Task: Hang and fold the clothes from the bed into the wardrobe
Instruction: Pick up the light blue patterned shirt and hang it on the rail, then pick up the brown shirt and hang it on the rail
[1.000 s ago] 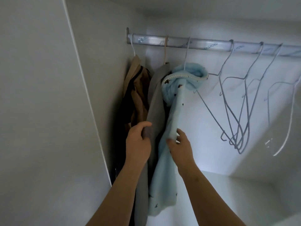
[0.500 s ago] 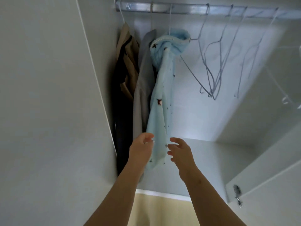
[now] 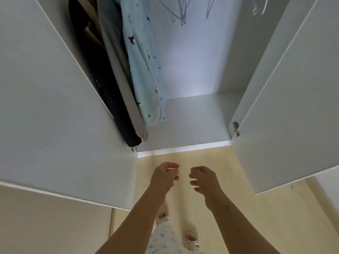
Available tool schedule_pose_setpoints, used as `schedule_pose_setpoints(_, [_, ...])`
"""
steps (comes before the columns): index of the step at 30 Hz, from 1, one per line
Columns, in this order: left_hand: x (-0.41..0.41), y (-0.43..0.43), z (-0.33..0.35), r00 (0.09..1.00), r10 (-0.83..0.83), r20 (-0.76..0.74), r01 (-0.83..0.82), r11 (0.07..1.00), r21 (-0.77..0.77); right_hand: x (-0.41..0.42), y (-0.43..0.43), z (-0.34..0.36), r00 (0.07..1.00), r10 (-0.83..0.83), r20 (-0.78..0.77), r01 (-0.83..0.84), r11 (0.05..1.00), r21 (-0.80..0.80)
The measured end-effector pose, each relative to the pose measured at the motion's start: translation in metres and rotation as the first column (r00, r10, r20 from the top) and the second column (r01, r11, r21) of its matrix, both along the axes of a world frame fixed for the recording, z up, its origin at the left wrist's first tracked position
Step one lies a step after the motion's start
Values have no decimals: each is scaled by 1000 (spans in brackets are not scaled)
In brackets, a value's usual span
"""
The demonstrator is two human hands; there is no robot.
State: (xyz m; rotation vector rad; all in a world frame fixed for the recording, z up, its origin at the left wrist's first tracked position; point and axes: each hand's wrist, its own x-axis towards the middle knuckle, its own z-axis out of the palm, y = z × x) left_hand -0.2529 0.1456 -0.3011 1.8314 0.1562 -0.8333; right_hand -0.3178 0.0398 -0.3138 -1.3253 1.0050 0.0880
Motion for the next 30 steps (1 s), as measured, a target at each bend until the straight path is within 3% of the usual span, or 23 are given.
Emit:
schedule_pose_setpoints(8, [-60, 30, -2, 977, -204, -68, 206, 978, 33, -80, 41, -12, 975, -224, -1, 224, 974, 17])
schedule_pose_setpoints(16, [-118, 107, -20, 909, -397, -127, 403, 915, 19, -169, 140, -31, 906, -419, -61, 423, 902, 83])
schedule_pose_setpoints(24, [-224, 120, -21, 688, -718, -106, 724, 688, 43, -294, 206, -33, 691, -712, -120, 722, 685, 95])
schedule_pose_setpoints(30, [-345, 116, -19, 446, -893, -59, 895, 443, 49, -410, 243, -28, 466, -878, -107, 884, 458, 90])
